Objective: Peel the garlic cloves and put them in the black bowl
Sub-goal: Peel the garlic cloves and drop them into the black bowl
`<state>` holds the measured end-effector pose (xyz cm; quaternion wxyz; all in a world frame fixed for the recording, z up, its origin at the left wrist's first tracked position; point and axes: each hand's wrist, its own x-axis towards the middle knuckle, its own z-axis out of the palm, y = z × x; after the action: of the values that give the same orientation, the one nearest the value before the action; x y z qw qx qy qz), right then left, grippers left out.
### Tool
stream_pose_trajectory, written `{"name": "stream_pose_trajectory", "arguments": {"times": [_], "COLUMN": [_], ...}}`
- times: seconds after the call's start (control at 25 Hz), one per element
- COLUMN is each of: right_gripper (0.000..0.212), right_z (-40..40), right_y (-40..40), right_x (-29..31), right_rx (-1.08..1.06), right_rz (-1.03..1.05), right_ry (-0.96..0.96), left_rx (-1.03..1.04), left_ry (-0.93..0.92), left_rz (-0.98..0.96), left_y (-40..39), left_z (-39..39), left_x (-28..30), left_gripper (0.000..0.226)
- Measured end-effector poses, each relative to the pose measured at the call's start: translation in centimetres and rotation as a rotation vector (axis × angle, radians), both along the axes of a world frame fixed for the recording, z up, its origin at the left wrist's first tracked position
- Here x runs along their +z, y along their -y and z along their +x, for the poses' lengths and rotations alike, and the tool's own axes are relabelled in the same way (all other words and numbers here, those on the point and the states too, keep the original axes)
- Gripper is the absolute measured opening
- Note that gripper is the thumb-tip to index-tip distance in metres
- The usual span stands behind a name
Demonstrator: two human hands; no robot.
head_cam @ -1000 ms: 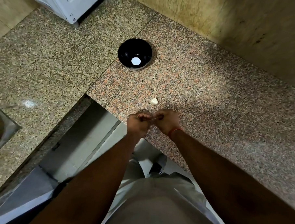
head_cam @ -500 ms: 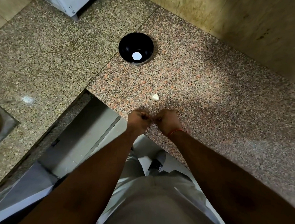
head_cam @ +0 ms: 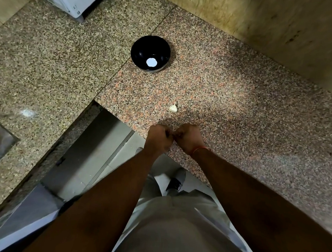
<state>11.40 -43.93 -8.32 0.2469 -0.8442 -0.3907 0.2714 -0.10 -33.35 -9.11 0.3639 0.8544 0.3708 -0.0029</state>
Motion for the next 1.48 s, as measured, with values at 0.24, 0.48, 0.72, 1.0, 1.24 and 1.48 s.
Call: {"name": "stream_pose_trajectory", "arguments": {"times": [0.24, 0.48, 0.72, 1.0, 1.24, 1.48], "right_gripper": [0.025, 0.022, 0.031, 0.023, 0.020, 0.030], "right_z": [0.2, 0.2, -0.2, -0.2, 0.0, 0.2], "right_y": [-0.2, -0.5, -1.1, -1.5, -1.8, -1.4], "right_x": [0.0, 0.6, 0.2, 0.3, 0.0, -0.2], "right_rx": [-0.084, -0.061, -0.134, -0.138, -0.144, -0.125], "right_rz": [-0.039, -0.060, -0.122, -0.173, -0.209, -0.118], "right_ry": [-0.030, -0.037, -0.041, -0.053, -0.078, -0.057], "left_rx": [-0.062, 0.340, 0.225, 0.236, 0.282, 0.268], "left_ry": [0.062, -0.055, -0.086, -0.111, -0.120, -0.150], "left_rz": [0.007, -0.365, -0.114, -0.056, -0.122, -0.112], "left_y": [-0.4, -0.2, 0.2, 0.3, 0.0, 0.1], "left_z": [-0.7, 0.4, 0.2, 0.8, 1.0, 1.0], "left_x": [0.4, 0.0, 1.1, 1.2, 0.3, 0.5], "left_gripper": [0.017, 0.024, 0.032, 0.042, 0.036, 0.022]}}
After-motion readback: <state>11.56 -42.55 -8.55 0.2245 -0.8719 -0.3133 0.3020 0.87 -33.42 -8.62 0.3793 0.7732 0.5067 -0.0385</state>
